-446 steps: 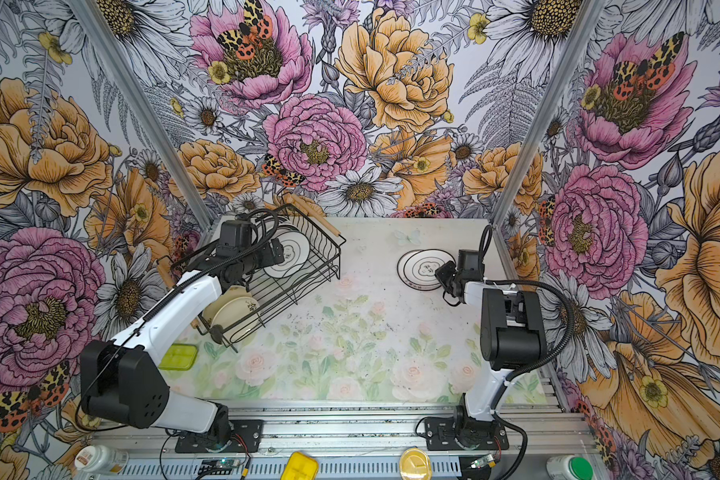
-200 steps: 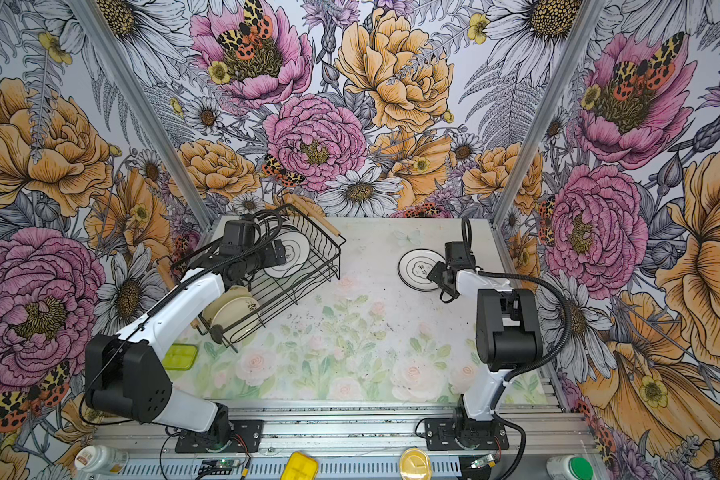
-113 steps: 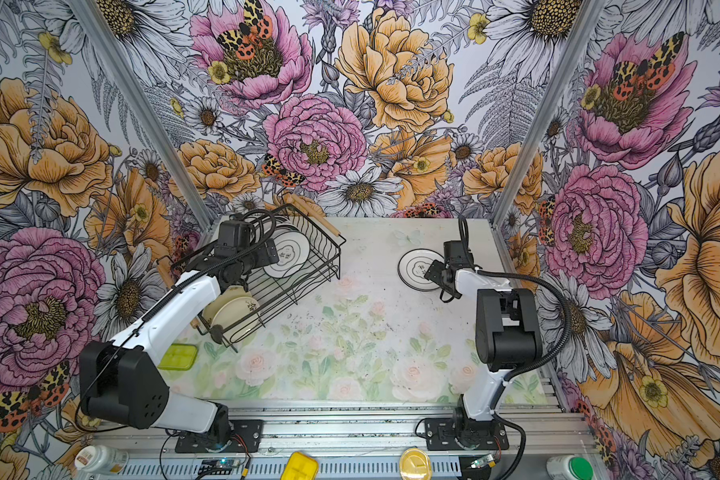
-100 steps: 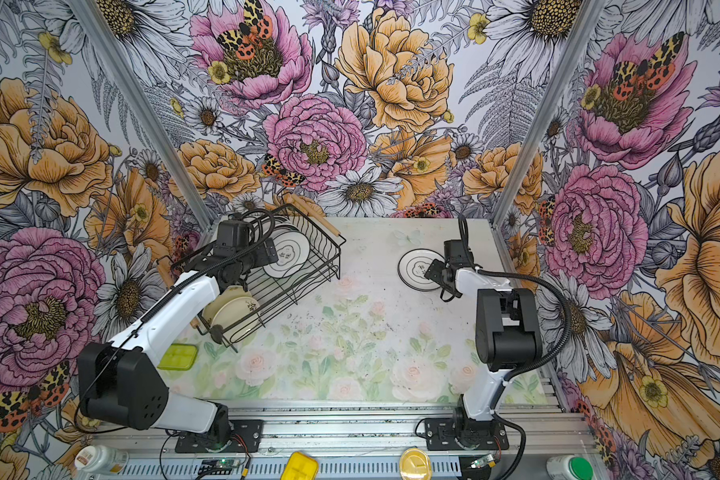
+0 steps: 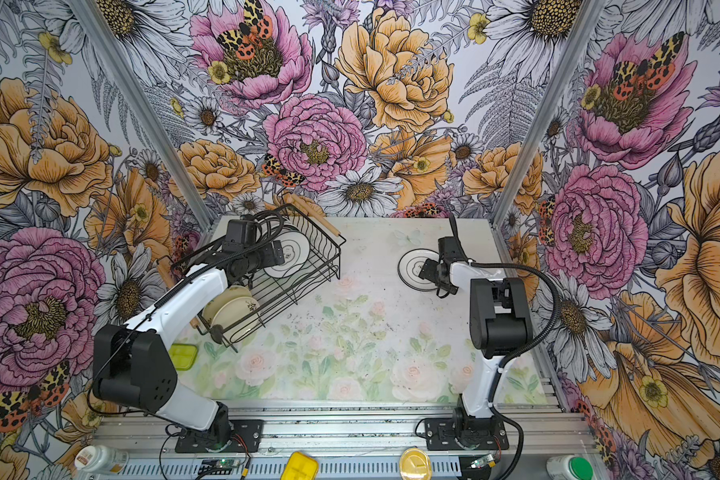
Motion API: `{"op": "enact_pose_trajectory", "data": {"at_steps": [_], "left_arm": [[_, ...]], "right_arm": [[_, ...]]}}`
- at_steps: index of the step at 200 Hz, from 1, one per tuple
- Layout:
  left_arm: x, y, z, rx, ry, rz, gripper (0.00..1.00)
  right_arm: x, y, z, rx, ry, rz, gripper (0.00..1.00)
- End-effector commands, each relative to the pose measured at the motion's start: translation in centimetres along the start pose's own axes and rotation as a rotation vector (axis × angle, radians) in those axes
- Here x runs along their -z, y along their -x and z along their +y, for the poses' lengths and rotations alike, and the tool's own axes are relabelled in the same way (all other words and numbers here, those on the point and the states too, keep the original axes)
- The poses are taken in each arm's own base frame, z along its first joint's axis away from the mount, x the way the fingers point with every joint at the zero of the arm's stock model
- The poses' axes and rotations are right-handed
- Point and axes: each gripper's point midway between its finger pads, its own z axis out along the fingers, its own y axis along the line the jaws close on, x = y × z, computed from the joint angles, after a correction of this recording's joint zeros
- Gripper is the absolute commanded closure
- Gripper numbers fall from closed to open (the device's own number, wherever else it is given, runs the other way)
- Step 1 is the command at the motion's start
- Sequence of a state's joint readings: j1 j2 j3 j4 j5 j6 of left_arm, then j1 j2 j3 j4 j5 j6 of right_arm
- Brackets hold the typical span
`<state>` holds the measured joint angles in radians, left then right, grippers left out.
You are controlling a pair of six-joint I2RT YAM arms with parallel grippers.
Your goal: Unload the plates from the dish rack
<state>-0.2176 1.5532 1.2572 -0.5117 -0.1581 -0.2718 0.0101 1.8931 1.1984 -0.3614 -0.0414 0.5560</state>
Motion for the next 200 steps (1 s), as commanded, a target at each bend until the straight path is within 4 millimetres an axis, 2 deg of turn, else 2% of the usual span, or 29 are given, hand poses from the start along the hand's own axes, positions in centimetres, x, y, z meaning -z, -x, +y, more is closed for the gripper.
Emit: {"op": "enact_pose_trajectory", "data": {"at_steps": [1, 40, 73, 146, 200], "left_arm": [[0.1, 1.3, -0.7, -0.026, -0.031, -0.018, 0.01], [-0.6, 1.2, -0.9, -0.045, -0.037, -0.005, 0.01], [-0.9, 1.4, -1.3, -0.065, -0.042, -0.002, 0.03], [-3.6, 1.7, -1.9, -0.154, -0.043, 0.026, 0.09], [-5.3, 2.0, -2.1, -0.249, -0.09, 0.043, 0.12]], "right_arm": [[0.3, 0.6, 0.9, 0.029, 0.015, -0.01, 0.12], [1.0, 0.3, 0.0, 0.041, -0.027, -0.011, 0.12], [2.8, 0.5, -0.5, 0.046, -0.041, -0.035, 0.12], [7.0, 0.8, -1.0, 0.011, 0.025, -0.092, 0.11], [8.5, 0.2, -1.1, 0.019, 0.054, -0.107, 0.11]]}}
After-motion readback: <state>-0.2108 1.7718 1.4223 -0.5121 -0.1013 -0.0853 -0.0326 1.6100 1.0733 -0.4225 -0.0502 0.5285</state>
